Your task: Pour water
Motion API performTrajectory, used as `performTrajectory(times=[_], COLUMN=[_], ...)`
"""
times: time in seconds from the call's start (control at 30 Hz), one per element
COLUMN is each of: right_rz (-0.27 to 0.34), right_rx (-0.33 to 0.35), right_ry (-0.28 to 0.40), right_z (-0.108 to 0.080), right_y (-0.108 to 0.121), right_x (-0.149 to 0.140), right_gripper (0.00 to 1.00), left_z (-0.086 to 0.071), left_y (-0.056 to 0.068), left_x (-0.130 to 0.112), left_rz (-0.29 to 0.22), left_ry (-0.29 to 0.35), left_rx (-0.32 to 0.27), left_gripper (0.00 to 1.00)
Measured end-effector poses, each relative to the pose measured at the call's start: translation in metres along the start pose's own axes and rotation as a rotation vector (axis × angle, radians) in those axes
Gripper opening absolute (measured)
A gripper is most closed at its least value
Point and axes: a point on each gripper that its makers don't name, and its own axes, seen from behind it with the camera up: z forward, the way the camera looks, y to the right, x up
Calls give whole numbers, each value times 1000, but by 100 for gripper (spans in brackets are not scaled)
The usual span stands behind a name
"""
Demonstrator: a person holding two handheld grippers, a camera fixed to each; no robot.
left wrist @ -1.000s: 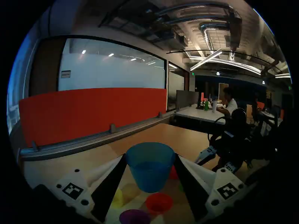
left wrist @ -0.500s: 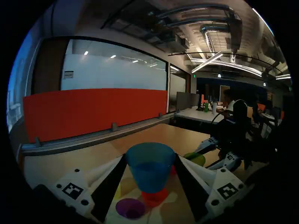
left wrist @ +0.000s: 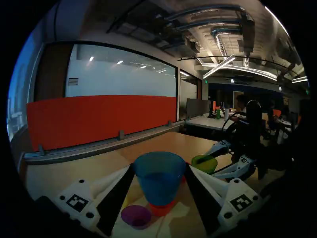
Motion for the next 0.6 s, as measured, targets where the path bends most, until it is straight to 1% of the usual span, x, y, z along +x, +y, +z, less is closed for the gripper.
performTrajectory(times=[0.27, 0.4, 0.6], right_rz=[-19, -21, -9], right_rx=[11, 19, 40], right_ry=[12, 23, 47], right_z=[3, 6, 11], right_y=[-5, -8, -16], right_x=[8, 12, 21], right_gripper=[91, 90, 90], left_z=[-7, -11, -14], left_y=[-3, -3, -7], left_x=[7, 12, 21], left_rz=[26, 56, 106], left_ry=[30, 44, 56], left_rx=[17, 24, 43], left_gripper=[89, 89, 89])
